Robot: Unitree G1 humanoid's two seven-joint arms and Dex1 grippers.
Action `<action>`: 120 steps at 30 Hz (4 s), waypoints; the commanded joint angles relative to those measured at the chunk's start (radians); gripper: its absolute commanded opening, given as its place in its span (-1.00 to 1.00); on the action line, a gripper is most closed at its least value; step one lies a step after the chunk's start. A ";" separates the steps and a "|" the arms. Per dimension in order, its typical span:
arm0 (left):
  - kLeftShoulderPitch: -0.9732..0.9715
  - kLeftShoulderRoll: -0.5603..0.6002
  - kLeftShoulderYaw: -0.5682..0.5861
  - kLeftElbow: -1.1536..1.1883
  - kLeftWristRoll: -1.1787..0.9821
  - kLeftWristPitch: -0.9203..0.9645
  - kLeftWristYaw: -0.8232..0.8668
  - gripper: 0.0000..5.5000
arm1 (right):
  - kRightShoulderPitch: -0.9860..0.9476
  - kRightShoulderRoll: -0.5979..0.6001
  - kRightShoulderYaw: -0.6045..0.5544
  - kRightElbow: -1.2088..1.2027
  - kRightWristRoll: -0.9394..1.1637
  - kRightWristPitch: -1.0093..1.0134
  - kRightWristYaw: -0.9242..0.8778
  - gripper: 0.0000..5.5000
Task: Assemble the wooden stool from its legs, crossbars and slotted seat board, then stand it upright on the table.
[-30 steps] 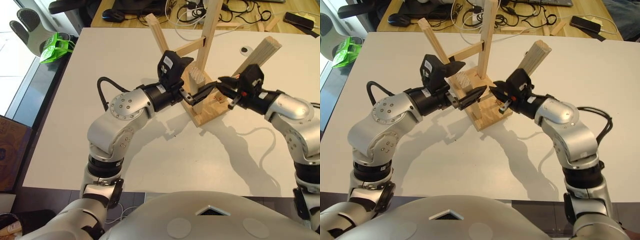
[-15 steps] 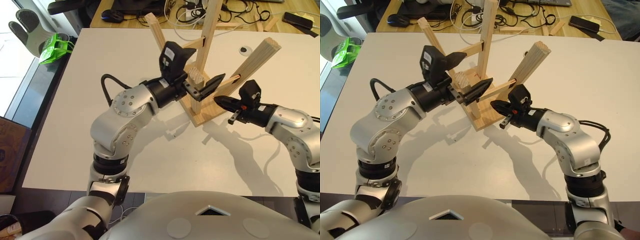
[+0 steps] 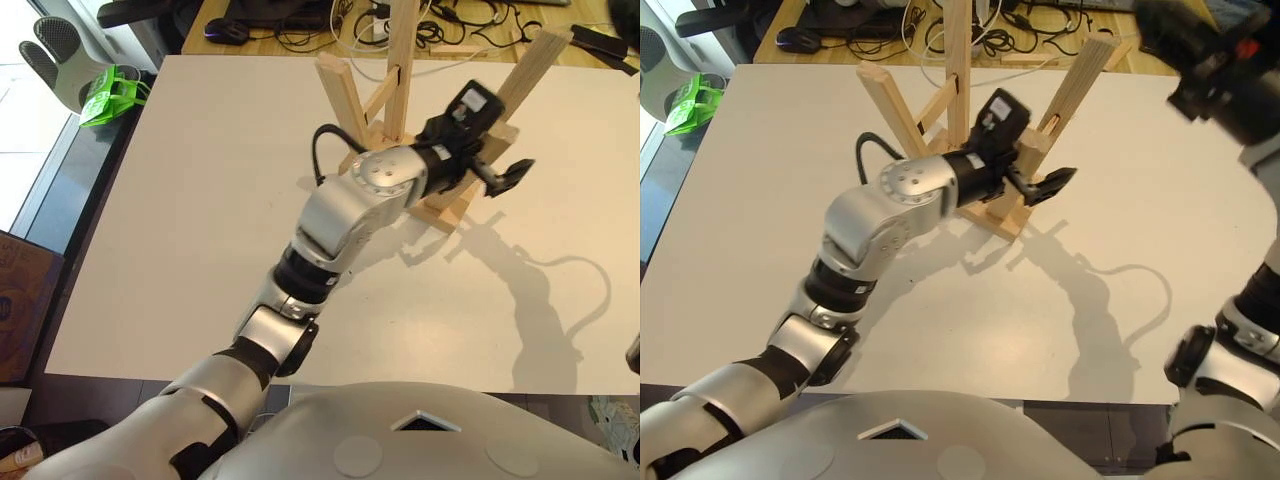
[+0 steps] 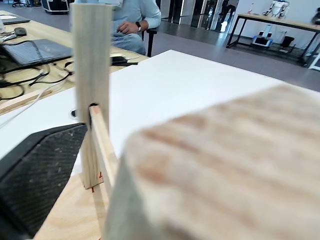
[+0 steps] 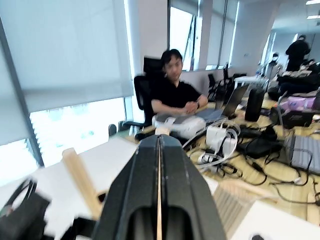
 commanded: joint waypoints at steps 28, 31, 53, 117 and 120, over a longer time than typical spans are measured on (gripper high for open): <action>0.159 0.327 0.719 -0.480 -0.504 0.188 -0.154 0.96 | -0.085 0.241 0.394 -0.078 -0.028 -0.026 -0.082 -0.99; 0.091 0.298 0.872 -0.383 -0.571 0.087 -0.046 0.96 | -0.135 0.300 0.427 -0.129 0.041 -0.006 -0.040 -0.99; 0.019 0.301 0.874 -0.169 -0.511 -0.200 0.197 0.96 | -0.092 0.587 0.859 0.333 -0.670 -0.443 -0.344 -0.99; 0.579 0.338 0.208 -0.352 0.123 0.391 0.048 -0.20 | 0.196 0.084 0.500 0.611 -0.768 -0.457 0.290 -1.00; 0.587 0.318 0.207 -0.353 0.135 0.383 0.066 -0.36 | 0.231 0.085 0.490 0.550 -0.753 -0.422 0.288 -1.00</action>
